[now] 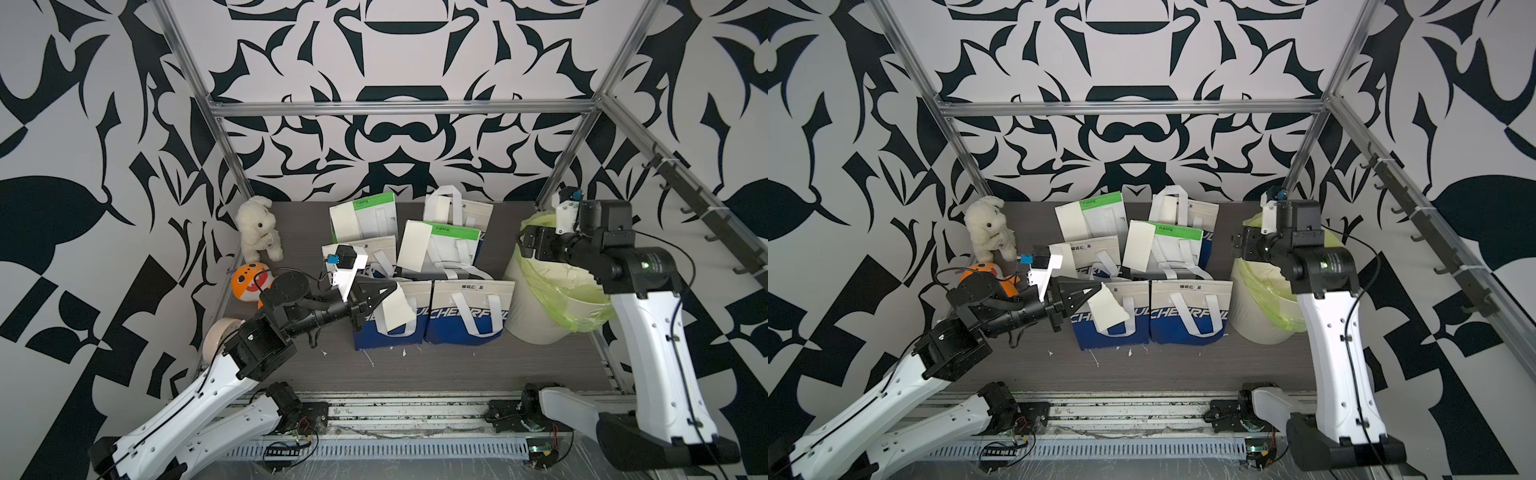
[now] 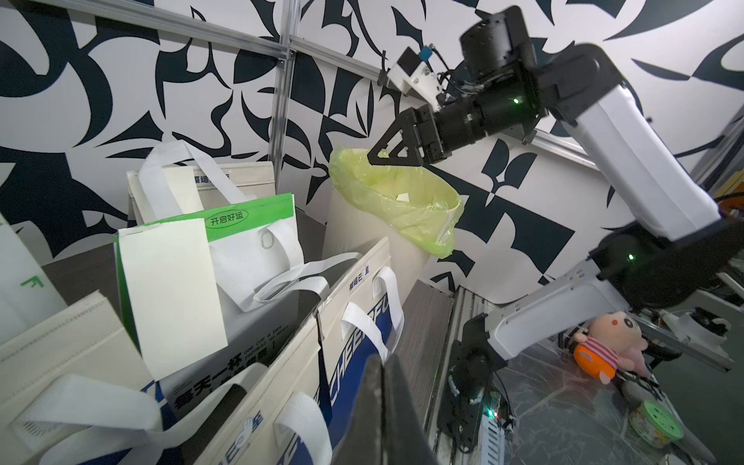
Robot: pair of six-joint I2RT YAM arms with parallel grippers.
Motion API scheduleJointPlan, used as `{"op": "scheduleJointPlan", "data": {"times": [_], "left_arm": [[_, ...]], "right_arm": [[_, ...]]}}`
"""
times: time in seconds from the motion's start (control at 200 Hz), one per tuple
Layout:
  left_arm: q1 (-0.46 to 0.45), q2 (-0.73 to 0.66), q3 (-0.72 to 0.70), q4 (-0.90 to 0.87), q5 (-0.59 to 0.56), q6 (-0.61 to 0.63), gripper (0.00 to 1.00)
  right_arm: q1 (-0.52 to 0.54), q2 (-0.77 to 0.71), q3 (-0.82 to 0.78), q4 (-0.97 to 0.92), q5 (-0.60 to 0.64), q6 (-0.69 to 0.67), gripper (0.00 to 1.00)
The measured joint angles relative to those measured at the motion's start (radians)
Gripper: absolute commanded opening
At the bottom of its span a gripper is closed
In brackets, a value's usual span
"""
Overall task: Shred takeout receipts and throw away
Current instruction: Shred the takeout receipt.
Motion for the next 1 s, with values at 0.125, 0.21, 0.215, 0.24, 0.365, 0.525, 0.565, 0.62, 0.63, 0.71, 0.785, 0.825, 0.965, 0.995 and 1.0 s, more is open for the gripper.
{"op": "scheduleJointPlan", "data": {"times": [0.125,0.21,0.215,0.24,0.365,0.525,0.565,0.62,0.63,0.71,0.785,0.825,0.965,0.995,1.0], "left_arm": [[0.000,0.027,-0.005,0.105,0.001,-0.061,0.00],[0.000,0.041,-0.009,0.182,0.004,-0.105,0.00],[0.000,0.042,-0.010,0.191,0.005,-0.111,0.00],[0.000,0.045,-0.013,0.215,0.005,-0.122,0.00],[-0.002,0.051,-0.037,0.331,0.008,-0.187,0.00],[-0.004,0.060,-0.050,0.423,0.008,-0.238,0.00],[-0.005,0.061,-0.050,0.441,0.007,-0.246,0.00],[-0.005,0.063,-0.050,0.459,0.004,-0.256,0.00],[-0.005,0.063,-0.050,0.461,0.003,-0.257,0.00],[-0.006,0.062,-0.054,0.487,-0.008,-0.271,0.00],[-0.006,0.062,-0.056,0.505,-0.016,-0.278,0.00],[-0.006,0.062,-0.056,0.515,-0.020,-0.282,0.00],[-0.006,0.061,-0.074,0.555,-0.034,-0.292,0.00],[-0.006,0.061,-0.078,0.560,-0.037,-0.294,0.00],[-0.006,0.061,-0.079,0.563,-0.037,-0.295,0.00]], "right_arm": [[0.001,-0.156,-0.194,0.290,-0.327,0.156,0.85],[0.004,-0.220,-0.315,0.500,-0.486,0.285,0.84],[0.005,-0.221,-0.319,0.508,-0.492,0.289,0.84],[0.011,-0.228,-0.340,0.554,-0.521,0.317,0.84],[0.104,-0.222,-0.389,0.700,-0.607,0.384,0.83],[0.326,-0.191,-0.418,0.760,-0.606,0.372,0.82],[0.374,-0.185,-0.421,0.763,-0.596,0.363,0.82],[0.424,-0.175,-0.425,0.770,-0.583,0.352,0.81],[0.432,-0.172,-0.426,0.772,-0.580,0.350,0.81],[0.471,-0.163,-0.440,0.792,-0.560,0.346,0.79],[0.504,-0.156,-0.464,0.823,-0.545,0.348,0.76],[0.521,-0.152,-0.476,0.838,-0.538,0.349,0.75],[0.584,-0.138,-0.508,0.883,-0.520,0.352,0.68],[0.596,-0.134,-0.513,0.892,-0.516,0.353,0.66],[0.598,-0.134,-0.514,0.893,-0.516,0.354,0.65]]}}
